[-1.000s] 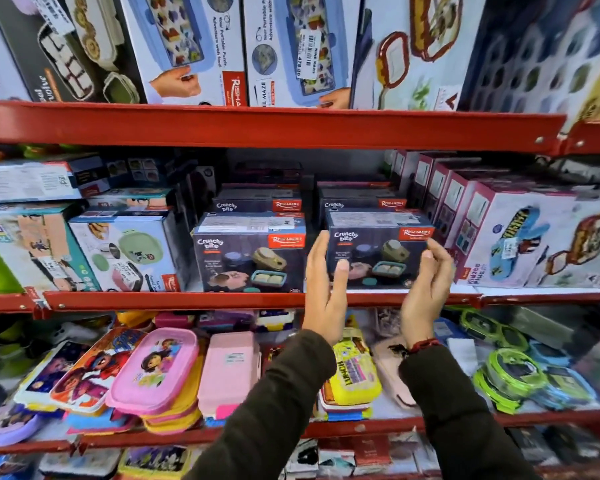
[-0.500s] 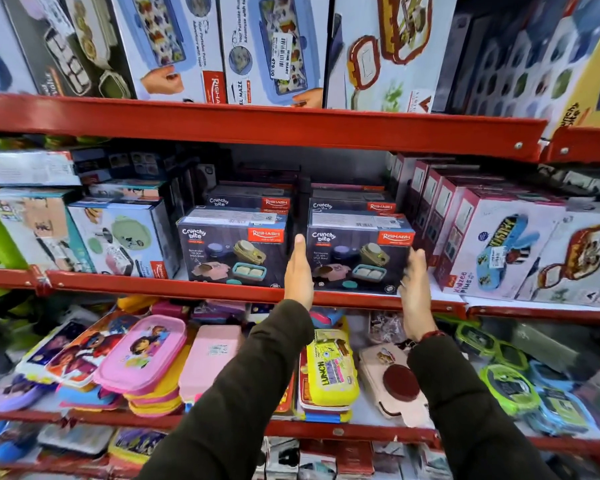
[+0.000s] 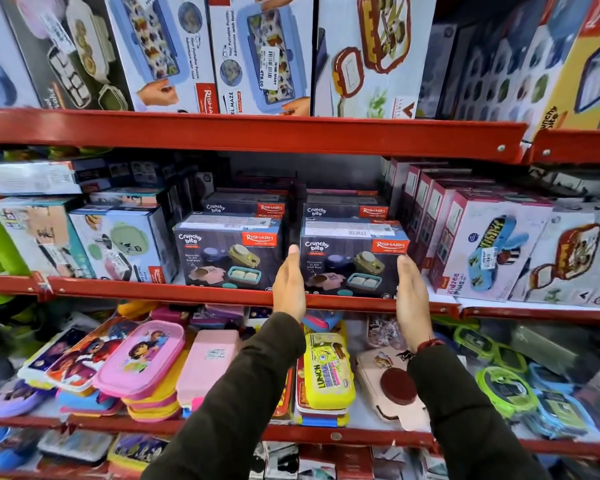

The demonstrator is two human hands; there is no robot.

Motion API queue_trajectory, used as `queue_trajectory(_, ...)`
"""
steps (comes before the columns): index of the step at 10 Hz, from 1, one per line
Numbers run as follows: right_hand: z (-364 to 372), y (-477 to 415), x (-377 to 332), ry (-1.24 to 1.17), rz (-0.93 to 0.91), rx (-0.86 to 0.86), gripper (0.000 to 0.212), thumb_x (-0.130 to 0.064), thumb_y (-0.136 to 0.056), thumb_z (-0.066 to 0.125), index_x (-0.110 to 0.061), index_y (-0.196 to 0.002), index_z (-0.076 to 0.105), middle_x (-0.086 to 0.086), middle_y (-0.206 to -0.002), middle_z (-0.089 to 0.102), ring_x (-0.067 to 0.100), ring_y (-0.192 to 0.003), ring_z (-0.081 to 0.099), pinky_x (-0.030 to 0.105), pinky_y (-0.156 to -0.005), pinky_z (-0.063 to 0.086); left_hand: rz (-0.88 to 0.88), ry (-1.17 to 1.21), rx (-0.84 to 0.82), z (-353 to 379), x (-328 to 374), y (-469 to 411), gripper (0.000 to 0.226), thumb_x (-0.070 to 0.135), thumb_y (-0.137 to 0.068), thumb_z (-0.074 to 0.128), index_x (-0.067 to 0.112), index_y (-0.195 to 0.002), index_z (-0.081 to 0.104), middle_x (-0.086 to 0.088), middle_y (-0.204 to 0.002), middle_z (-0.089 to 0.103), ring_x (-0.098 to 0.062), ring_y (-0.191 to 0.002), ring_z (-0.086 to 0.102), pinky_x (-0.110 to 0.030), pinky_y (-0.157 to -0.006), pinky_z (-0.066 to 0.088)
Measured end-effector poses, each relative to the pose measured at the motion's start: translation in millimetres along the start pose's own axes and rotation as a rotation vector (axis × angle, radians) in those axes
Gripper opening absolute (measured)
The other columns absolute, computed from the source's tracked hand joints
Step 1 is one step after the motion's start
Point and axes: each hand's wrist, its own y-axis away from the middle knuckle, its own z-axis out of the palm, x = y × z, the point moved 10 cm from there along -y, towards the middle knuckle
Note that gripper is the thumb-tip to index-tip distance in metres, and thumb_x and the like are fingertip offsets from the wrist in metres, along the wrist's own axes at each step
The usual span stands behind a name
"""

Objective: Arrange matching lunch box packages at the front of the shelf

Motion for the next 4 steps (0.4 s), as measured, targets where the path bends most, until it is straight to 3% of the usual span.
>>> queue_trajectory(1,0.9,-0.8,-2.9,0.055,-0.023,-0.016,0.053,-0.044,-0.109,0.039,-0.021,-0.156,0.04,-0.014,-0.138,0.044,0.002,-0.131,0.038,0.021,-0.107,0.026,-0.007,-0.008,0.012,-0.1,2.4,2.4,0.097,0.089,-0.075,0.039,0.028,-0.149,0.054,-0.001,-0.155,0.057,-0.024,-0.144,0.051,-0.05,-0.126,0.034)
queue_trajectory(2,1.8,-1.4,-6.5,0.069,-0.037,-0.042,0.053,-0.042,-0.109,0.039,-0.02,-0.157,0.038,-0.015,-0.136,0.043,0.002,-0.129,0.037,0.019,-0.105,0.026,-0.002,-0.024,0.019,1.9,0.8,0.9,0.063,0.064,-0.102,0.04,0.026,-0.151,0.049,-0.002,-0.158,0.052,-0.024,-0.147,0.046,-0.046,-0.128,0.031)
queue_trajectory(3,0.5,-1.5,-9.5,0.075,-0.057,-0.067,0.051,-0.041,-0.109,0.039,-0.022,-0.157,0.038,-0.016,-0.138,0.044,0.001,-0.13,0.038,0.007,-0.097,0.031,0.075,-0.085,0.021,3.3,3.5,-1.0,0.052,0.042,-0.109,0.042,0.023,-0.157,0.04,-0.002,-0.165,0.041,-0.022,-0.153,0.037,-0.038,-0.128,0.026)
queue_trajectory(4,-2.9,-0.9,-6.3,0.092,-0.06,-0.055,0.058,-0.049,-0.106,0.042,-0.027,-0.159,0.032,-0.008,-0.159,0.041,0.012,-0.147,0.038,0.025,-0.118,0.032,0.181,-0.154,0.067,0.8,8.0,3.8,0.051,0.031,-0.108,0.049,0.023,-0.157,0.037,-0.005,-0.165,0.036,-0.025,-0.151,0.039,-0.045,-0.129,0.03)
